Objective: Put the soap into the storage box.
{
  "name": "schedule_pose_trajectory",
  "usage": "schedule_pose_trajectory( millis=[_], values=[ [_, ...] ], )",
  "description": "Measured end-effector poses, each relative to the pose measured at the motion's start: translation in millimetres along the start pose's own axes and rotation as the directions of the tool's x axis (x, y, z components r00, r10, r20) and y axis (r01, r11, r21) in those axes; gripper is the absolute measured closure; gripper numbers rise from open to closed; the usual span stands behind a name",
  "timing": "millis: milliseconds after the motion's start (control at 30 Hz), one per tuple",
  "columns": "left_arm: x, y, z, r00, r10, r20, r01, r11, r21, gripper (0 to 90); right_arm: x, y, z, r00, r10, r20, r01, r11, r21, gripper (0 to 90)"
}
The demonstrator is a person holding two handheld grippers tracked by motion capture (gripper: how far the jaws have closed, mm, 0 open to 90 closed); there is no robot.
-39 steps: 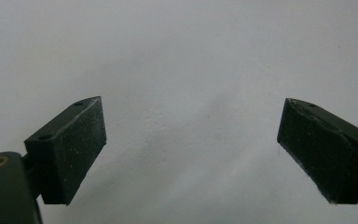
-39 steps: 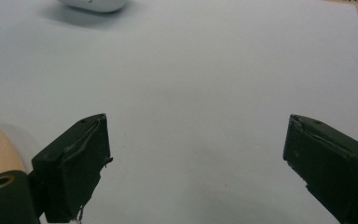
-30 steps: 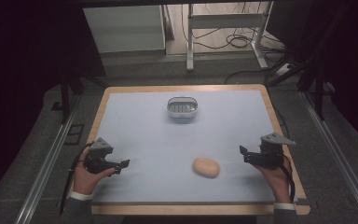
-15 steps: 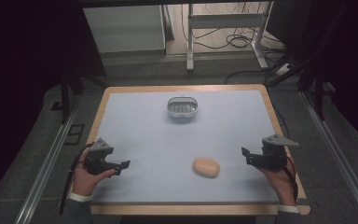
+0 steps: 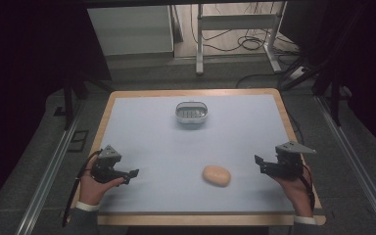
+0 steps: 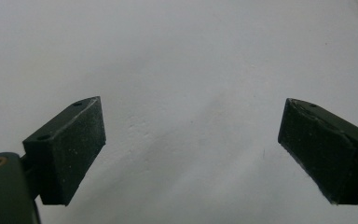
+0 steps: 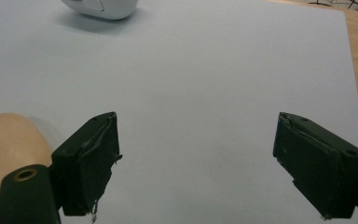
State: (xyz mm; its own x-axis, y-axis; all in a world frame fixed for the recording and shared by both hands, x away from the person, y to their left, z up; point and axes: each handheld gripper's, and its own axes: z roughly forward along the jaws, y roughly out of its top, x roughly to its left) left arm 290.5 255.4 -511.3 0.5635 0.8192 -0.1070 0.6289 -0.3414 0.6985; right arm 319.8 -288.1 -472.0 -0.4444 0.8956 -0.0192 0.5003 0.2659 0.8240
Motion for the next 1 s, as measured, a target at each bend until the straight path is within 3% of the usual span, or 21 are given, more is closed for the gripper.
schedule_pose_trajectory(
  millis=[133, 600, 1000],
  values=[
    [0.4, 0.4, -6.2, 1.0, -0.004, 0.005, 0.005, 0.9998, -0.018, 7.7, 3.0, -2.4, -2.8, 0.9998, 0.016, -0.013, -0.016, 1.0, 0.014, 14.3],
    [1.1, 3.0, -6.7, 0.9998, -0.003, 0.02, 0.003, 0.9996, -0.029, 7.8, 14.9, 13.9, -8.3, 0.9975, -0.06, -0.037, 0.063, 0.995, 0.083, 14.3],
    [0.5, 3.5, -5.9, 0.9997, 0.0, 0.026, 0.0, 0.9996, -0.027, 7.8, 32.2, 33.6, -8.6, 0.9876, -0.134, -0.082, 0.143, 0.982, 0.125, 14.5]
  ],
)
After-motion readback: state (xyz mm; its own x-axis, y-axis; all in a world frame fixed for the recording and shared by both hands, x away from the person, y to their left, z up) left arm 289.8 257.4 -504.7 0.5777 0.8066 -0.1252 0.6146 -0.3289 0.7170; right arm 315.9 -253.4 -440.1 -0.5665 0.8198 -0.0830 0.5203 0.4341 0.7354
